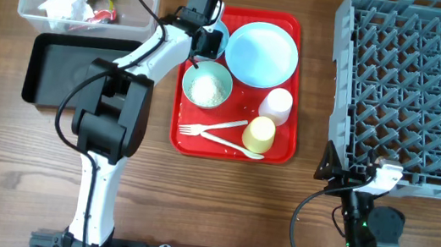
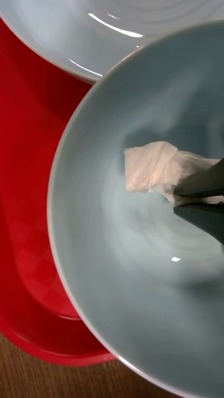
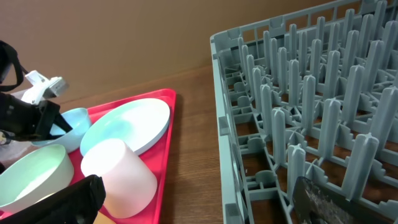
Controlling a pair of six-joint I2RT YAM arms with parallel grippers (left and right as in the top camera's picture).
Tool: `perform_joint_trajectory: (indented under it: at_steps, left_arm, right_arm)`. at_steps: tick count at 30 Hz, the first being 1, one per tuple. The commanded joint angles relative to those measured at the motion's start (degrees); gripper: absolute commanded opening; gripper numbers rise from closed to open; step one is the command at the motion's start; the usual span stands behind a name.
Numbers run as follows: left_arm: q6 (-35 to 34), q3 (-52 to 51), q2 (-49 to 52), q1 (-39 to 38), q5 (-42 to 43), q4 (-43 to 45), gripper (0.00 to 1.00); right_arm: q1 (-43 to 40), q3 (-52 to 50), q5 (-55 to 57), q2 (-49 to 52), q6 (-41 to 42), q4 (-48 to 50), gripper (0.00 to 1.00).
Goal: Sort waste into correct bins and load items into the dishwasher rack
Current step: 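Reach the left gripper to the blue bowl and grasp the remaining tissue, then drop the tissue into the clear bin with the left gripper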
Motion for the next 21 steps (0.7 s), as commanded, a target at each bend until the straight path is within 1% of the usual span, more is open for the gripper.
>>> perform_joint_trajectory:
  at_steps: [1,2,7,11,12,15,21]
  left_arm:
    - [0.00,0.02,-7.52,-0.39,0.48,0.04,0.04]
    - [0.00,0.02,-9.88,-0.39,0.50,0.04,0.04]
    - [0.02,0.02,-15.56,0.07,-0.63,-1.49,0.04]
    - [0.00,0.02,-17.00,3.08,-9.20,-3.15,0.04]
    - [0.00,0.02,-16.96,4.59,-10.91,-3.45,0.04]
    - [-0.70,0.02,-16.59,10.40,-11.58,-3.87,0.04]
    - [-10.84,0.02,-14.91,23.58,-10.91,-3.13,0.04]
  right_arm:
    - [0.07,-0.04,-0.90,0.37,0.61,0.09,1.00]
    - [0.07,-0.04,-0.90,0.37,0.61,0.11,1.00]
    - [0.07,-0.04,-0.90,0.37,0.59,0.11,1.00]
    - [0.07,-0.04,-0.90,0.37,0.61,0.09,1.00]
    - [0.07,-0.04,-0.90,0.37,0.61,0.11,1.00]
    - [0.07,-0.04,-0.90,0.37,0.61,0.09,1.00]
    - [0.07,-0.04,-0.92,0.37,0.63,0.09,1.00]
